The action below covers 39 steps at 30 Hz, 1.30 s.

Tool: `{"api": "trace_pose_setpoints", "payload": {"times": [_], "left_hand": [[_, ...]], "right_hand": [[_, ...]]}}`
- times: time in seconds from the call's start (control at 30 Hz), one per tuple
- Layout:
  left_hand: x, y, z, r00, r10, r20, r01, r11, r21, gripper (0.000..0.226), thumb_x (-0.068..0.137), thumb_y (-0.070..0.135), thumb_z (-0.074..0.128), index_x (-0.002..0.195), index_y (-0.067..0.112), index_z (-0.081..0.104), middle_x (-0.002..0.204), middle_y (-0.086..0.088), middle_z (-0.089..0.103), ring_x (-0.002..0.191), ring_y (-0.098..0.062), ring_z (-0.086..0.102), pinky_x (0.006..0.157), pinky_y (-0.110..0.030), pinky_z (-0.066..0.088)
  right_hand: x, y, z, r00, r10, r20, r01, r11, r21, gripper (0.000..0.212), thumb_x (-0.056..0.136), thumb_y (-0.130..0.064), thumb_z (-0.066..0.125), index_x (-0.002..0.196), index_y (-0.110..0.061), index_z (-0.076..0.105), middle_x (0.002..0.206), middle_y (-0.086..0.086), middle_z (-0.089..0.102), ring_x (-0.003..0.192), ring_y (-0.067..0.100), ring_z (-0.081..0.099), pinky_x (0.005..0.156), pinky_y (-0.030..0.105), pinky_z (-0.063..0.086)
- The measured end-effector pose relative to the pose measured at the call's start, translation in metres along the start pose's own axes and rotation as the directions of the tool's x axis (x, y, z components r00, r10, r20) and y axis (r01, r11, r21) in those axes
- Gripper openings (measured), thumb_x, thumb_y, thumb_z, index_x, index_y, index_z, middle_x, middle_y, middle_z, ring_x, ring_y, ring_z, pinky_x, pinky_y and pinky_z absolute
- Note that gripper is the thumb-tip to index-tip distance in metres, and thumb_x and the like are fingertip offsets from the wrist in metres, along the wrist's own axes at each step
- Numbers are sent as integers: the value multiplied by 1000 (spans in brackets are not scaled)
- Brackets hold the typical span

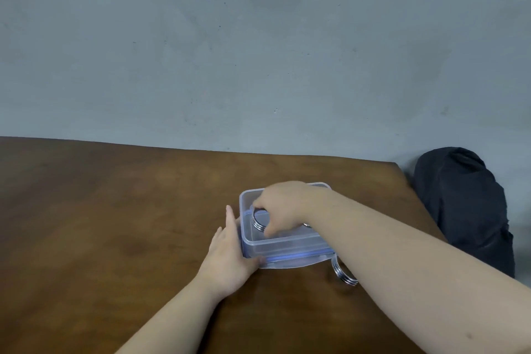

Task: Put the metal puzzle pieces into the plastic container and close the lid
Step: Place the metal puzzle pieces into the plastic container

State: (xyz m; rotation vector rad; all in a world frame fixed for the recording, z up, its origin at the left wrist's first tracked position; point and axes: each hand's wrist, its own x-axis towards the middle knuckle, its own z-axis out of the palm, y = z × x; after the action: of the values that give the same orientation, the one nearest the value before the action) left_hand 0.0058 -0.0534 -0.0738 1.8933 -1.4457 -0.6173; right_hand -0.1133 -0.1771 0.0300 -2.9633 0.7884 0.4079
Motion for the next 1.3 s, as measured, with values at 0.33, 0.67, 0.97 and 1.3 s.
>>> {"api": "trace_pose_setpoints", "payload": {"times": [0.33, 0.67, 0.97, 1.3], "left_hand": [[6, -10, 1, 1000, 18, -4, -18, 999, 40, 107, 63, 39, 78, 152, 28, 18, 149, 10, 47, 136, -20, 40, 115, -51, 31], [5, -5, 3, 1000, 10, -19, -10, 999, 42, 111, 79, 28, 79, 157, 29, 0, 153, 10, 42, 143, -25, 33, 121, -48, 21], [5, -9, 7, 999, -20, -46, 20, 1000, 2, 103, 89, 20, 74, 158, 26, -2, 153, 8, 42, 145, -25, 31, 118, -48, 27], [2, -13, 9, 998, -32, -55, 31, 999, -27, 95, 91, 21, 71, 157, 36, 4, 143, 12, 49, 135, -19, 44, 107, -40, 40]], "right_hand": [[23, -4, 30, 998, 26, 58, -29, 998, 54, 41, 82, -38, 68, 121, -25, 66, 107, 0, 71, 98, 26, 66, 69, 37, 52], [-96, 40, 15, 831, 456, -318, -179, 762, 623, 19, 95, -29, 60, 107, -30, 75, 103, -14, 74, 92, 7, 66, 85, 32, 54], [-163, 34, 90, 638, 557, -532, -170, 776, 608, 34, 73, -37, 84, 81, -30, 52, 105, -16, 49, 85, 3, 54, 65, 18, 46], [-157, 28, 101, 871, 478, -111, -375, 794, 479, 66, 69, -61, 76, 128, -39, 59, 118, -17, 61, 112, 8, 52, 108, 35, 36]]}}
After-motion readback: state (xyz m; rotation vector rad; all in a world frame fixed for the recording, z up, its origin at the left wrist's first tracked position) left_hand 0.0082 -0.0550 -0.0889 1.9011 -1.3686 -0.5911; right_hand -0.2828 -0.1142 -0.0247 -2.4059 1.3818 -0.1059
